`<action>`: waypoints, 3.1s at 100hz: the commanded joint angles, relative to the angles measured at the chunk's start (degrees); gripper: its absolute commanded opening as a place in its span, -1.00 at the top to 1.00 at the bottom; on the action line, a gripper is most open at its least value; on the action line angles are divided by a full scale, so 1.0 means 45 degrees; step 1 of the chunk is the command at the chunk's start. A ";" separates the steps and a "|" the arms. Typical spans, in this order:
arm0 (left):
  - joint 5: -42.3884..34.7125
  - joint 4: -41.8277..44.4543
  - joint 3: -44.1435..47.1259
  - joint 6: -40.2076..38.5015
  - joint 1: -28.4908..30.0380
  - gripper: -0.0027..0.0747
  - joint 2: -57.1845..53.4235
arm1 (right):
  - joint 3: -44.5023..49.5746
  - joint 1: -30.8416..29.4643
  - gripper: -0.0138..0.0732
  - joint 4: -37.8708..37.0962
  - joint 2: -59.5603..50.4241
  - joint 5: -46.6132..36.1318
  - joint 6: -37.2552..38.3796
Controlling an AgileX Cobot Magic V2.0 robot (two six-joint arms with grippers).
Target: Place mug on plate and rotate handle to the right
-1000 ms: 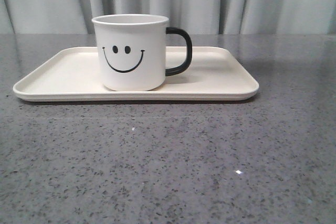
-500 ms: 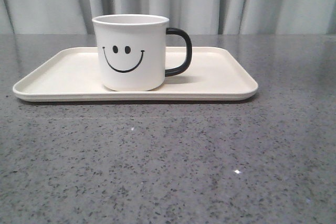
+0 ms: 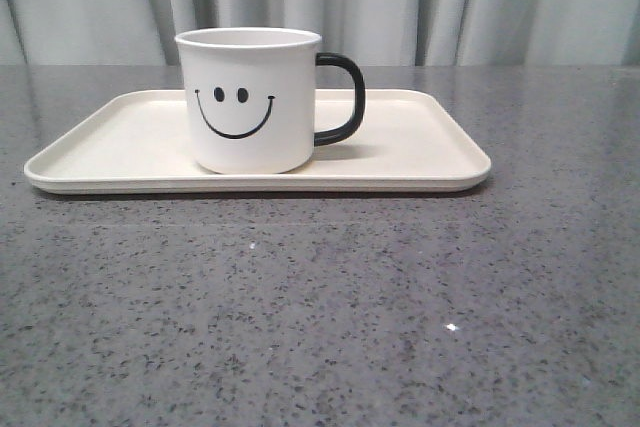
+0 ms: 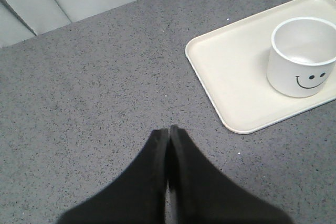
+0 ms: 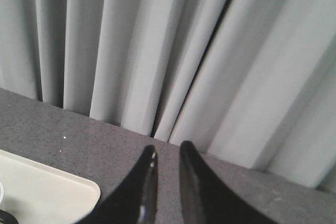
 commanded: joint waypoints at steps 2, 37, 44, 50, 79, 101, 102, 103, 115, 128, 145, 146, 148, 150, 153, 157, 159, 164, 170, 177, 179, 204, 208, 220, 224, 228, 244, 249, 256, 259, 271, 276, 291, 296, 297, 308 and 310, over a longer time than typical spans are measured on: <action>-0.0958 0.0187 -0.0240 -0.0119 -0.0098 0.98 0.0043 | 0.1702 -0.0115 0.74 -0.0393 -0.1245 -0.2192 0.0453; -0.1792 0.0187 -0.0240 -0.0119 -0.0098 0.98 0.0043 | 0.5686 -0.0098 0.94 -0.2476 -0.3733 -0.3095 0.1959; -0.2052 0.0187 -0.0240 -0.0119 -0.0098 0.98 0.0043 | 0.5698 -0.0098 0.94 -0.2476 -0.3750 -0.2900 0.1959; -0.2278 0.0187 -0.0240 -0.0119 -0.0098 0.98 0.0043 | 0.5698 -0.0098 0.94 -0.2476 -0.3750 -0.2801 0.1959; -0.2430 0.0163 -0.0240 -0.0119 -0.0098 0.98 0.0043 | 0.5698 -0.0098 0.94 -0.2476 -0.3750 -0.2786 0.1959; -0.2430 0.0163 -0.0240 -0.0119 -0.0098 0.98 0.0043 | 0.5698 -0.0098 0.94 -0.2476 -0.3750 -0.2786 0.1959; -0.2430 0.0163 -0.0240 -0.0119 -0.0098 0.98 0.0043 | 0.5698 -0.0098 0.94 -0.2476 -0.3750 -0.2786 0.1959; -0.2430 0.0163 -0.0240 -0.0119 -0.0098 0.98 0.0043 | 0.5698 -0.0098 0.94 -0.2476 -0.3750 -0.2786 0.1959; -0.2430 0.0163 -0.0240 -0.0119 -0.0098 0.98 0.0043 | 0.5698 -0.0098 0.94 -0.2476 -0.3750 -0.2786 0.1959; -0.2430 0.0166 -0.0240 -0.0119 -0.0098 0.98 0.0043 | 0.5698 -0.0098 0.94 -0.2476 -0.3750 -0.2786 0.1959; -0.2633 0.0149 -0.0231 -0.0031 -0.0098 0.98 0.0023 | 0.5698 -0.0098 0.94 -0.2476 -0.3750 -0.2786 0.1959; -0.2694 0.0155 -0.0202 -0.0031 -0.0068 0.98 0.0023 | 0.5698 -0.0098 0.94 -0.2476 -0.3750 -0.2786 0.1959; -0.2853 0.0177 -0.0207 -0.0031 -0.0018 0.98 0.0023 | 0.5698 -0.0098 0.94 -0.2476 -0.3750 -0.2786 0.1959; -0.2984 0.0090 -0.0196 -0.0031 0.0082 0.98 -0.0008 | 0.5698 -0.0098 0.94 -0.2476 -0.3750 -0.2786 0.1959; -0.3444 -0.0056 -0.0075 -0.0031 0.0305 0.98 -0.0066 | 0.5698 -0.0098 0.94 -0.2476 -0.3750 -0.2786 0.1959; -0.4194 -0.0200 0.0164 -0.0031 0.0560 0.98 -0.0183 | 0.5698 -0.0098 0.94 -0.2476 -0.3750 -0.2786 0.1959; -0.4766 -0.0291 0.0377 -0.0031 0.0732 0.98 -0.0300 | 0.5698 -0.0098 0.94 -0.2476 -0.3750 -0.2786 0.1959; -0.6396 -0.0614 0.1053 -0.0008 0.1213 0.98 -0.0651 | 0.5698 -0.0098 0.94 -0.2476 -0.3738 -0.2785 0.1959; -0.8610 -0.1017 0.2184 -0.0008 0.1849 0.98 -0.1255 | 0.5698 -0.0098 0.94 -0.2476 -0.3738 -0.2785 0.1959; -1.0762 -0.1344 0.3654 -0.0008 0.2430 0.98 -0.2062 | 0.5698 -0.0098 0.94 -0.2476 -0.3726 -0.2785 0.1959; -1.1361 -0.1471 0.4126 -0.0008 0.2579 0.98 -0.2320 | 0.5698 -0.0098 0.94 -0.2476 -0.3726 -0.2785 0.1959; -1.5507 -0.1920 0.9487 -0.0034 0.3343 0.98 -0.5445 | 0.5698 -0.0098 0.94 -0.2476 -0.3726 -0.2785 0.1959; -1.5874 -0.2031 1.0131 -0.0034 0.3474 0.98 -0.5884 | 0.5698 -0.0098 0.94 -0.2476 -0.3726 -0.2785 0.1959; -1.6517 -0.2184 1.2105 -0.0034 0.3963 0.98 -0.7352 | 0.5698 -0.0098 0.94 -0.2476 -0.3726 -0.2785 0.1959; -1.6571 -0.2184 1.2540 -0.0034 0.4204 0.98 -0.7839 | 0.5698 -0.0098 0.94 -0.2476 -0.3726 -0.2785 0.1959; -1.6597 -0.2241 1.3030 -0.0034 0.4466 0.98 -0.8291 | 0.5698 -0.0098 0.94 -0.2476 -0.3726 -0.2785 0.1959; -1.6876 -0.2398 1.4233 -0.0052 0.5406 0.98 -0.9301 | 0.5698 -0.0098 0.94 -0.2476 -0.3707 -0.2785 0.1959; -1.6905 -0.2398 1.4403 -0.0052 0.5609 0.98 -0.9227 | 0.5698 -0.0098 0.94 -0.2476 -0.3713 -0.2773 0.1959; -1.6905 -0.2398 1.4572 -0.0052 0.5818 0.98 -0.9227 | 0.5698 -0.0098 0.94 -0.2476 -0.3690 -0.2773 0.1959; -1.6929 -0.2374 1.4673 -0.0052 0.5878 0.98 -0.9227 | 0.5698 -0.0098 0.94 -0.2476 -0.3690 -0.2773 0.1959; -1.7067 -0.2401 1.5168 -0.0029 0.5994 0.98 -0.9273 | 0.5698 -0.0098 0.94 -0.2476 -0.3690 -0.2773 0.1959; -1.7251 -0.2401 1.5504 -0.0029 0.5994 0.98 -0.9273 | 0.5698 -0.0098 0.94 -0.2476 -0.3690 -0.2773 0.1959; -1.7567 -0.2495 1.5777 -0.0052 0.5994 0.98 -0.9273 | 0.5698 -0.0098 0.94 -0.2476 -0.3690 -0.2773 0.1959; -1.7567 -0.2495 1.5777 -0.0052 0.5994 0.98 -0.9273 | 0.5698 -0.0098 0.94 -0.2476 -0.3690 -0.2773 0.1959; -1.7567 -0.2495 1.5777 -0.0052 0.5994 0.98 -0.9273 | 0.5698 -0.0098 0.94 -0.2476 -0.3690 -0.2773 0.1959; -1.7516 -0.2495 1.5777 -0.0052 0.5994 0.98 -0.9273 | 0.5698 -0.0098 0.94 -0.2476 -0.3698 -0.2771 0.1959; -1.7504 -0.2495 1.5777 -0.0052 0.5994 0.98 -0.9273 | 0.5698 -0.0098 0.94 -0.2476 -0.3698 -0.2771 0.1959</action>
